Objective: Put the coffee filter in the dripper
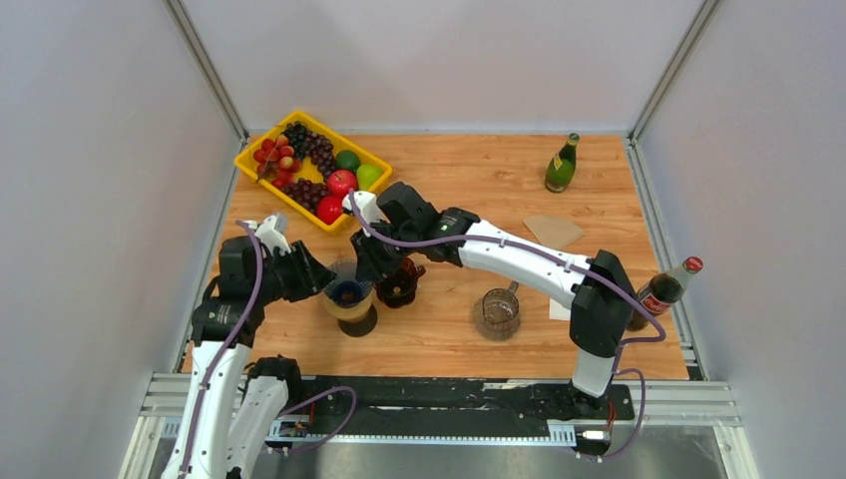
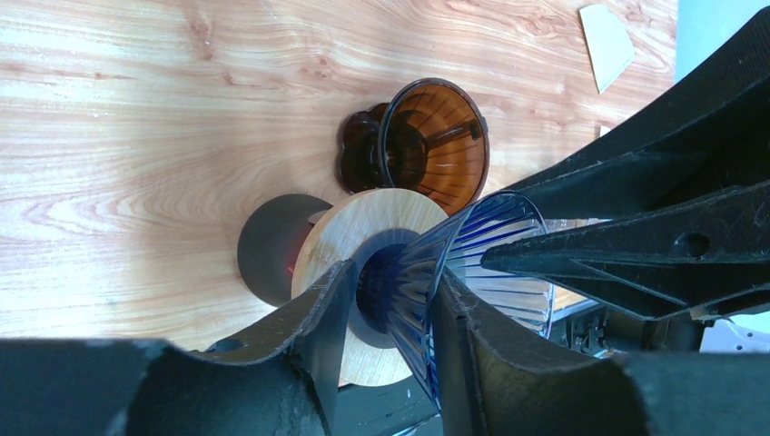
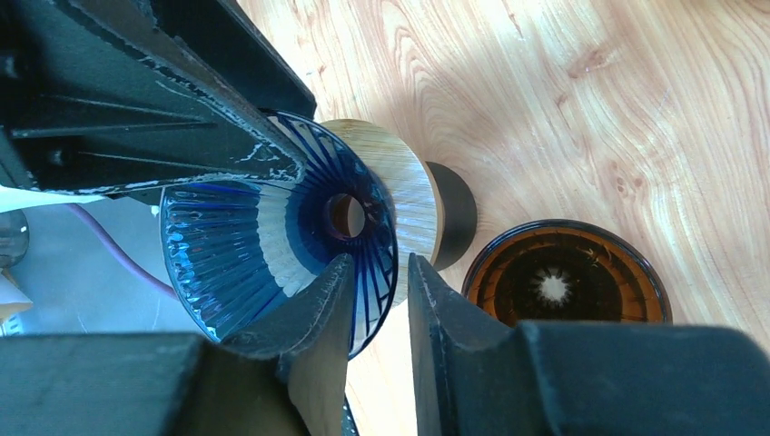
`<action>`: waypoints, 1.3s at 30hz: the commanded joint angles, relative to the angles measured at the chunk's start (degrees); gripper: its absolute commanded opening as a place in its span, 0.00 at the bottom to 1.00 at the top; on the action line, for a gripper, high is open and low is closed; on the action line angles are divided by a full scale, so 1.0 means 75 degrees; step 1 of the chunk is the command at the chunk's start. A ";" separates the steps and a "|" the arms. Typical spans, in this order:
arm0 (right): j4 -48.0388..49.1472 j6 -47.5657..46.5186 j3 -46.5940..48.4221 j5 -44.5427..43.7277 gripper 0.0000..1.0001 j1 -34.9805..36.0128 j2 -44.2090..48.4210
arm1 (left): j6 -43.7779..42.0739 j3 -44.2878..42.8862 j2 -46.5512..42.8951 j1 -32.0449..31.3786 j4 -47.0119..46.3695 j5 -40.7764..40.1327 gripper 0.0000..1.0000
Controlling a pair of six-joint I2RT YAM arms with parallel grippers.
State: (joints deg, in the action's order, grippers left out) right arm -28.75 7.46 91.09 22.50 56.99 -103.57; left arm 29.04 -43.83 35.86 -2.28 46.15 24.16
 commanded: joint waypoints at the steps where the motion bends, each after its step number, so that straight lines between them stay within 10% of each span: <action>1: 0.0358 0.0213 0.0290 -0.0094 0.30 0.0171 -0.0017 | -0.0139 0.0020 0.0107 -0.0024 -0.0262 0.0081 0.45; 21: -0.0143 0.0562 0.0112 -0.1436 0.01 0.0398 -0.0025 | -0.0054 0.0485 0.0359 -0.0023 0.0129 -0.0363 0.17; 39: -0.0544 0.0710 -0.1220 -0.2353 0.00 0.0438 0.0093 | 0.0595 0.0811 0.0276 -0.0091 0.0448 -0.1187 0.04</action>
State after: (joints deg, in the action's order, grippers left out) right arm -22.50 15.18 87.39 9.08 60.05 -102.15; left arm 31.59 -41.82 36.82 -2.98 42.94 23.73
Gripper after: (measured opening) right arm 0.131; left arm 0.213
